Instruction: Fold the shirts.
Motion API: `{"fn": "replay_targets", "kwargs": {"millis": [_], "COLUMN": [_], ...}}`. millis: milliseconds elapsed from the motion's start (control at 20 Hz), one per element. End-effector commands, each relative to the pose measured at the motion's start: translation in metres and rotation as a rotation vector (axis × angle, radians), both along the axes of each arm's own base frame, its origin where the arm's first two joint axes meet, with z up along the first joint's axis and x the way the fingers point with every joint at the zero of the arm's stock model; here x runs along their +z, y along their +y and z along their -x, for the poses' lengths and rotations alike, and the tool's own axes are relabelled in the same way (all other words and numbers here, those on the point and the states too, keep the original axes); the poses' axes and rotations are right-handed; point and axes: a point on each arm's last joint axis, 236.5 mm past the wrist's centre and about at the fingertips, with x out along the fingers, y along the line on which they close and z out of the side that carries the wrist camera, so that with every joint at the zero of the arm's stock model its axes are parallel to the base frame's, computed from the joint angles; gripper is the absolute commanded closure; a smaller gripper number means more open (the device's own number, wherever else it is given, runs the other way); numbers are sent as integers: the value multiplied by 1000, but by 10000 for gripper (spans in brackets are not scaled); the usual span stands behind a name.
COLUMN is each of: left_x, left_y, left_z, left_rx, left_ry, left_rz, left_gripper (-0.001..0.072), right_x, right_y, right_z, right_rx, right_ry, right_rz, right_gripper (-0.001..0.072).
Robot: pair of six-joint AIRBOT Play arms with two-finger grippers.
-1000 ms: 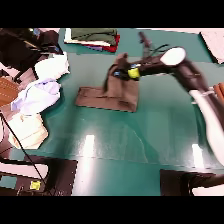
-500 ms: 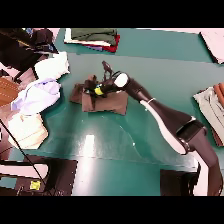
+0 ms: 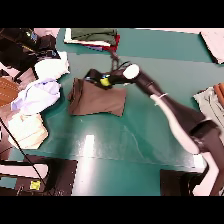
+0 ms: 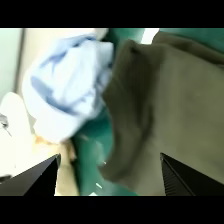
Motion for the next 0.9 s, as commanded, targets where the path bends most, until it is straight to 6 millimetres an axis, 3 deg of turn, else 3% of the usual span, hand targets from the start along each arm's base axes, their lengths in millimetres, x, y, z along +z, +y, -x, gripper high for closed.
{"fn": "replay_targets", "kwargs": {"millis": [0, 150, 300, 400, 600, 850], "left_x": [-10, -24, -49, -59, -57, -57], "left_y": [1, 1, -1, -9, -22, -22], "left_z": [0, 4, 8, 13, 20, 19], "left_rx": [2, 3, 7, -5, -36, -33], "left_ry": [21, 63, 126, 163, 186, 181], "left_rz": [-2, 2, 16, 49, 105, 106], "left_gripper": [681, 681, 681, 681, 680, 681], "right_x": [-9, -18, -53, -81, -131, -137], "right_y": [-113, -188, -216, -210, -189, -132], "right_z": [10, 10, 13, 16, 29, 27], "right_rx": [78, -71, -204, -219, -195, -194], "right_ry": [-28, 57, 203, 276, 350, 333], "right_rz": [302, 331, 224, 169, 192, 53], "right_gripper": [3, 3, 2, 2, 2, 2]}}
